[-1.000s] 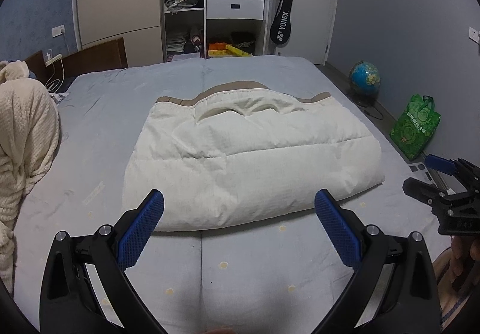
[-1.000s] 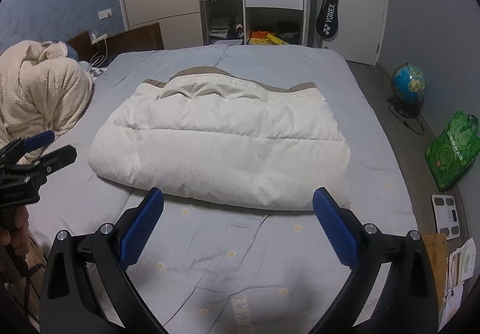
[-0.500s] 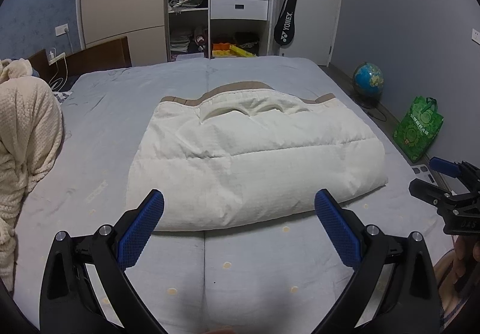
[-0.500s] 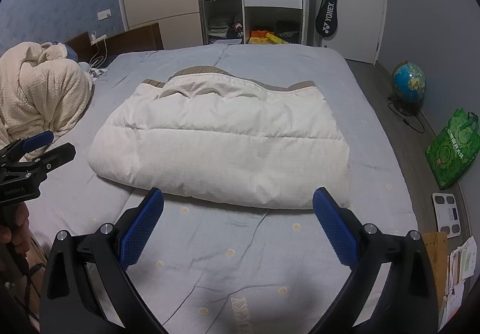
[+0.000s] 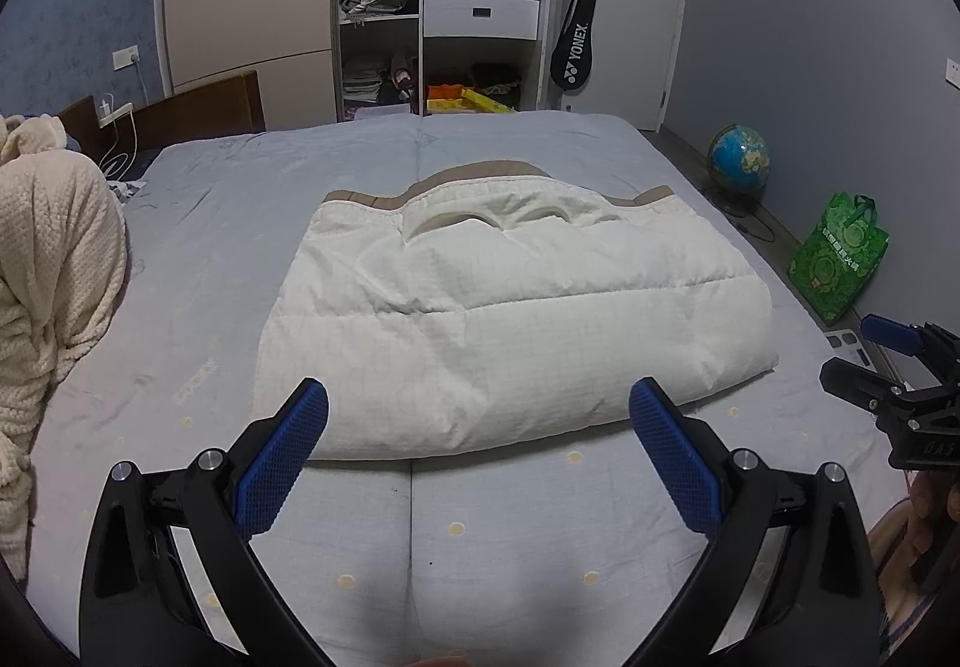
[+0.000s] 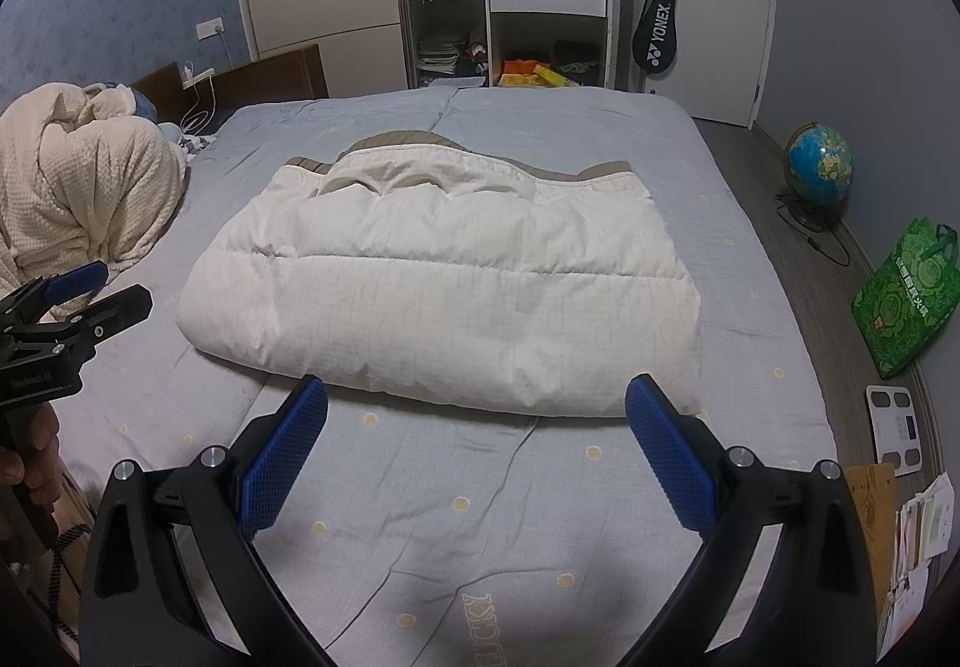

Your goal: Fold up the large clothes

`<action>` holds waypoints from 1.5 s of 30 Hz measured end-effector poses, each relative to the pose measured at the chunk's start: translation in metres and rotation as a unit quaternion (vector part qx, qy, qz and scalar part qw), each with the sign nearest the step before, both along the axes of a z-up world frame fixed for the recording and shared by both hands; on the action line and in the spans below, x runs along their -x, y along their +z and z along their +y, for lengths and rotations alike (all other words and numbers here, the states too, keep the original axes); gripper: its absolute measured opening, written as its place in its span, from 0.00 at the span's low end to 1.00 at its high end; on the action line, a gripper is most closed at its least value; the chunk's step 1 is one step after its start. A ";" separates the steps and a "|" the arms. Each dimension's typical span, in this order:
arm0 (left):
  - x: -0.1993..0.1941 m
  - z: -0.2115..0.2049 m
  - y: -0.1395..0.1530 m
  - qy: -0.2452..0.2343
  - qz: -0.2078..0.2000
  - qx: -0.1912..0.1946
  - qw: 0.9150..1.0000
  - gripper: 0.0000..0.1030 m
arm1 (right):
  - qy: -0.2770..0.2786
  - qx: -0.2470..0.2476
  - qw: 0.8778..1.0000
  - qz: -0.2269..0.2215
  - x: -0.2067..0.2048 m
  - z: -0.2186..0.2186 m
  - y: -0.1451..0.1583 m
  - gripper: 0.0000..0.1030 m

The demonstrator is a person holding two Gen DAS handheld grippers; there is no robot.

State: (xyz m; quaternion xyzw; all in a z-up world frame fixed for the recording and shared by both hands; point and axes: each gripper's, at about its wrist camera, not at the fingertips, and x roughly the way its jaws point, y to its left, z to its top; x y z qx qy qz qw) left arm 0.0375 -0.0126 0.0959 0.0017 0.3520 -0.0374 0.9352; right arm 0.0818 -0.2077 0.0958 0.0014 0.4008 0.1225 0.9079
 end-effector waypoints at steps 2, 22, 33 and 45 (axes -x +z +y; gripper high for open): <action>0.000 0.000 0.000 -0.001 0.000 0.000 1.000 0.94 | 0.000 0.000 1.000 -0.001 0.000 0.000 0.000 0.93; 0.001 -0.001 0.000 0.000 0.001 0.000 1.000 0.94 | 0.000 -0.001 1.000 0.000 0.000 0.000 0.000 0.93; 0.002 -0.001 -0.001 0.003 -0.002 -0.002 1.000 0.94 | 0.000 -0.001 1.000 0.000 0.000 -0.001 0.000 0.93; 0.004 -0.005 -0.001 0.005 0.000 -0.004 1.000 0.94 | 0.000 -0.001 1.000 0.000 0.000 -0.001 0.000 0.93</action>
